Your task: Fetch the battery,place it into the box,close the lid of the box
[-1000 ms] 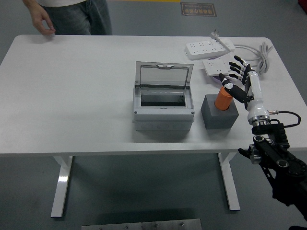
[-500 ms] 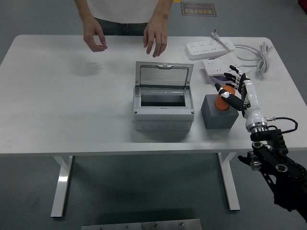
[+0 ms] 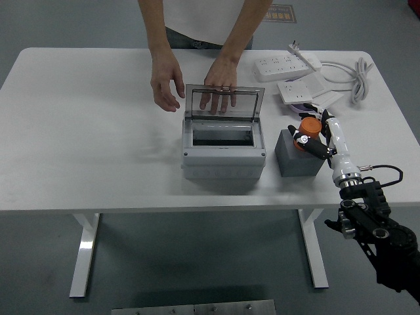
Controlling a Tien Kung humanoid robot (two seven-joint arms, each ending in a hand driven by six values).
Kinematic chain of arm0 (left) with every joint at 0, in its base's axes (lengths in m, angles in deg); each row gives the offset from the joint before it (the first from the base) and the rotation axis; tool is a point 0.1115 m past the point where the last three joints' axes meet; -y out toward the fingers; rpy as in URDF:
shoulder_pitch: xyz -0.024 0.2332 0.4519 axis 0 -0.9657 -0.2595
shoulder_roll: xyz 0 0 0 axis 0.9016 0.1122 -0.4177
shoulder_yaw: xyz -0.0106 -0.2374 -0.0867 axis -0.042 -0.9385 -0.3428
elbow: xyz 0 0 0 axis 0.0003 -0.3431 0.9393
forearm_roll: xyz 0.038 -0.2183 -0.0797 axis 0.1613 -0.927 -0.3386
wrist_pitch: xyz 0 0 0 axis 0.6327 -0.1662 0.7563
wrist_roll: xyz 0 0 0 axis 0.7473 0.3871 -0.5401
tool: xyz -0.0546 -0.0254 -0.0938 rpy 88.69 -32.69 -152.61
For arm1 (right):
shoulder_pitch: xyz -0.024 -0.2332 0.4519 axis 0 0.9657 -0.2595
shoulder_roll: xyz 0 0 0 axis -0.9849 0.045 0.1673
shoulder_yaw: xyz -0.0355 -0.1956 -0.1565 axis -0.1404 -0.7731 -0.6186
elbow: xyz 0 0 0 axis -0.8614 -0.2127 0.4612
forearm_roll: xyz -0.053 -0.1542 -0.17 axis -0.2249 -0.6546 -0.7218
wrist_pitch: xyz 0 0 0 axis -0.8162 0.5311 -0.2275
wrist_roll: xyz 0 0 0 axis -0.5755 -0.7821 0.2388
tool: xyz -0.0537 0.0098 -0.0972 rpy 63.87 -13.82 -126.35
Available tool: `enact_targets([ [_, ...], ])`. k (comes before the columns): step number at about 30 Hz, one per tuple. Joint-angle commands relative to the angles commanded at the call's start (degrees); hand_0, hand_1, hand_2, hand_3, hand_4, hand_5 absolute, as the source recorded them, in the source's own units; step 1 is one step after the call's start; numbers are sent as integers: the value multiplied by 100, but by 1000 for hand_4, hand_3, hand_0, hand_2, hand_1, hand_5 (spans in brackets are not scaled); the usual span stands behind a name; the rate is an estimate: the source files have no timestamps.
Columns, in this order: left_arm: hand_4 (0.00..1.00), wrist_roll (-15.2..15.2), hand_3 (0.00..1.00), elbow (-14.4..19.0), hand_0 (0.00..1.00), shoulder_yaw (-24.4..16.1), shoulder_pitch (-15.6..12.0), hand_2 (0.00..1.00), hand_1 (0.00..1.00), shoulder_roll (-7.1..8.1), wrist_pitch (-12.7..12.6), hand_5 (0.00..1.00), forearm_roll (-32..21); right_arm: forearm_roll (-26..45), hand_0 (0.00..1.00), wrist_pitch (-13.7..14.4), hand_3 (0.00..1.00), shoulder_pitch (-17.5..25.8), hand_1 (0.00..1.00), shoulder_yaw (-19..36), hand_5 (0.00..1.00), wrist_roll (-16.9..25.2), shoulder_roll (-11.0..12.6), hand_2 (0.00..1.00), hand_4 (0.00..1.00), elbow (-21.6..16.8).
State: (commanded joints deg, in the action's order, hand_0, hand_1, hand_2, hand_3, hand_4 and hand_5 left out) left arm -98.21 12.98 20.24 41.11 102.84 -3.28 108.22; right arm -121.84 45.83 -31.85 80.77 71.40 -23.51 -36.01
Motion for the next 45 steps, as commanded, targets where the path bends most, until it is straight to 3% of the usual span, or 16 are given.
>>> enact_targets([
  [2,500,1,541,0,632,-5,4,573,698,-4,3,2,9,6,641,8,762,-3,703,-11,48,2,0,683,731,15],
  [3,500,3,541,0,632,-5,6,573,698,-5,5,2,13,11,633,15,756,-4,698,-15,2,4,-1,678,714,16],
  [26,500,-10,541,-2,632,-51,17,573,698,-45,43,2,103,220,540,185,679,-23,646,-78,2,17,-3,642,672,-84],
  [27,500,-5,541,-3,632,-52,21,573,698,-46,39,2,106,240,439,191,613,-21,574,-81,2,7,-3,588,603,-77],
  [32,500,23,541,-6,632,-32,46,573,698,-34,17,2,74,324,439,208,613,-10,574,-102,2,-72,0,588,603,-62],
  [33,500,31,541,-7,632,-32,52,573,698,-28,11,2,75,317,437,216,528,-9,515,-112,2,-99,1,535,480,-68],
  [38,500,61,541,-11,632,-25,60,573,698,-6,-19,2,66,282,437,255,528,-9,515,-153,2,-171,7,535,480,-84],
  [39,500,61,541,-10,632,-28,59,573,698,-2,-21,2,71,276,389,261,492,-10,476,-159,2,-181,8,522,410,-86],
  [44,500,54,541,-8,632,-46,49,573,698,2,-17,2,113,274,389,288,492,-16,476,-207,2,-218,8,522,410,-94],
  [45,500,55,541,-8,632,-48,47,573,698,1,-15,2,123,276,378,292,435,-18,413,-215,2,-221,7,480,421,-96],
])
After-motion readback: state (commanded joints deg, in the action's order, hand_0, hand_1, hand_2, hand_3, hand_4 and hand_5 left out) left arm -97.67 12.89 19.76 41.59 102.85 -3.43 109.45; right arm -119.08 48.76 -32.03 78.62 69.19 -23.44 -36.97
